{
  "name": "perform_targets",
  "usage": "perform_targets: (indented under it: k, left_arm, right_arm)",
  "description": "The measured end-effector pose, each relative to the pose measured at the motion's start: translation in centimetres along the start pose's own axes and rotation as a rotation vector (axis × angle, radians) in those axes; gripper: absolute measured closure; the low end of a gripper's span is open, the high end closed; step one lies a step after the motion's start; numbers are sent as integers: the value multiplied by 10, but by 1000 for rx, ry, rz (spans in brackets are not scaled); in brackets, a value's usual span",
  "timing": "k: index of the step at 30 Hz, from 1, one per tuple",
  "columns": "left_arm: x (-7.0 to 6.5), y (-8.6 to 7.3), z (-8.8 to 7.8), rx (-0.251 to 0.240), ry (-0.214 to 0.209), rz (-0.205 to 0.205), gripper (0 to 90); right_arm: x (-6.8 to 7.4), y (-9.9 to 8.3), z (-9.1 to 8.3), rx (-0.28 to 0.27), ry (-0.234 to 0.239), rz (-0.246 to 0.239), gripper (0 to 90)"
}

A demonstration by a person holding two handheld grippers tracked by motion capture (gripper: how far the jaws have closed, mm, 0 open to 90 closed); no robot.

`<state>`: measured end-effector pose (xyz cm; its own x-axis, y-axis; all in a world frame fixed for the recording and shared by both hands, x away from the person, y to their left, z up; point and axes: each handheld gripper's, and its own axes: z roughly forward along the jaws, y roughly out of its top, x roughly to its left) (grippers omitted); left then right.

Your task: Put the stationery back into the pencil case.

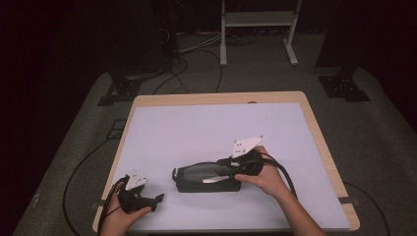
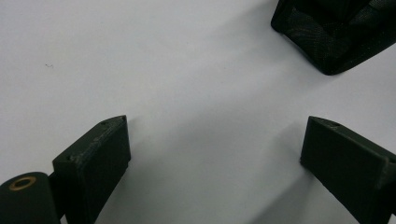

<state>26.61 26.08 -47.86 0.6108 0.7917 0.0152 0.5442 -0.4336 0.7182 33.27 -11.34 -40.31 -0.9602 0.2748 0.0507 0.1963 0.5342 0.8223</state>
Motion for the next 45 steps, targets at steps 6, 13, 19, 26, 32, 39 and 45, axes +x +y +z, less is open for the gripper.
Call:
perform_targets:
  k: [6, 13, 19, 26, 32, 39, 45]
  left_arm:
    - [0, 0, 0, -1, -1, 4, 75]
    - [0, 0, 0, -4, 0, 4, 75]
    - [0, 0, 0, -5, 0, 3, 75]
    - [0, 0, 0, -2, 0, 5, 75]
    - [0, 0, 0, -3, 1, 5, 75]
    - [0, 0, 0, -3, 1, 5, 75]
    - [0, 0, 0, -3, 1, 5, 75]
  right_arm:
    - [-2, -4, -17, -31, -51, 24, 519]
    - [-6, -14, -39, -58, -123, 68, 401]
    - [-8, -25, -50, -64, -166, 93, 341]
    - [-6, -39, -63, -70, -216, 124, 291]
    - [-5, -58, -77, -65, -295, 175, 247]
    - [-3, -77, -87, -44, -352, 206, 213]
    - [-3, -92, -93, -36, -394, 245, 192]
